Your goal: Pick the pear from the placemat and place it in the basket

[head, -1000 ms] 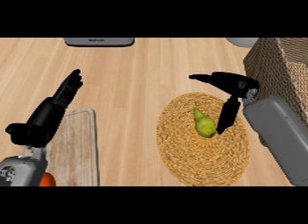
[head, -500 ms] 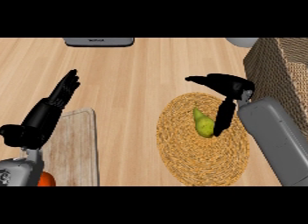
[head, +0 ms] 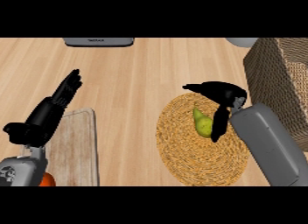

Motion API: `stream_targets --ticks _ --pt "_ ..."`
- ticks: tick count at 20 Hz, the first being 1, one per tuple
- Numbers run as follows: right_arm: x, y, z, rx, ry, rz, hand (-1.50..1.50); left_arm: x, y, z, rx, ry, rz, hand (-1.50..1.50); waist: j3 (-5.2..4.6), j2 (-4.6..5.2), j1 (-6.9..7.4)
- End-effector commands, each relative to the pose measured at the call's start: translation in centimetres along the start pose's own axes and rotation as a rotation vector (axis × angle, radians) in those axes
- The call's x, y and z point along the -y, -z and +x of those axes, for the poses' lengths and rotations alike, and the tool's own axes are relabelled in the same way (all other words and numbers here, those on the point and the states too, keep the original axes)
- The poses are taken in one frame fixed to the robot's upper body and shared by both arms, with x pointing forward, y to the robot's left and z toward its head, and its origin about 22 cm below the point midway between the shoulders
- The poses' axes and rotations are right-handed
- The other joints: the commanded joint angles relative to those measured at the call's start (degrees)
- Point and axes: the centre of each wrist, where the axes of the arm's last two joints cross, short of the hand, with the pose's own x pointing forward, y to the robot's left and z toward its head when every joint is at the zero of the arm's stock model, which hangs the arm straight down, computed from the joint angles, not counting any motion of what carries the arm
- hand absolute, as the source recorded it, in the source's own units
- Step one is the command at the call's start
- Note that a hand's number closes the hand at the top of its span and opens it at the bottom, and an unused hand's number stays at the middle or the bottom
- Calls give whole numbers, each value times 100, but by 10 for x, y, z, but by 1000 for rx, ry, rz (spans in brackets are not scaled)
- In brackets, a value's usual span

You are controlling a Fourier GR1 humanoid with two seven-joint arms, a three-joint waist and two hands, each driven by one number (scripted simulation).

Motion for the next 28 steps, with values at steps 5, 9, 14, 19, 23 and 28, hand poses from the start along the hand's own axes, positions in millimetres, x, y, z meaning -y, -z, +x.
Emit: stream_targets --ticks 5,9,14,19,23,28 --pt "-29 18 -9 -48 -17 13 -150 -3 -4 12 8 4 -3 0 2 -1 8" --pt "-27 25 -14 -66 -26 47 -150 -22 9 6 2 20 14 0 1 7 5" --pt "-30 28 -11 -78 -26 63 -150 0 -8 -14 3 8 0 0 0 0 2" --pt "-47 39 -29 -71 -31 126 -150 16 -3 -7 -13 -1 3 0 2 9 16" --pt "-49 39 -18 -50 -68 209 150 -19 -1 0 -4 -3 -5 0 1 2 13" --pt "-55 45 -15 -22 -89 169 150 2 -23 -4 21 -3 9 0 2 -1 41"
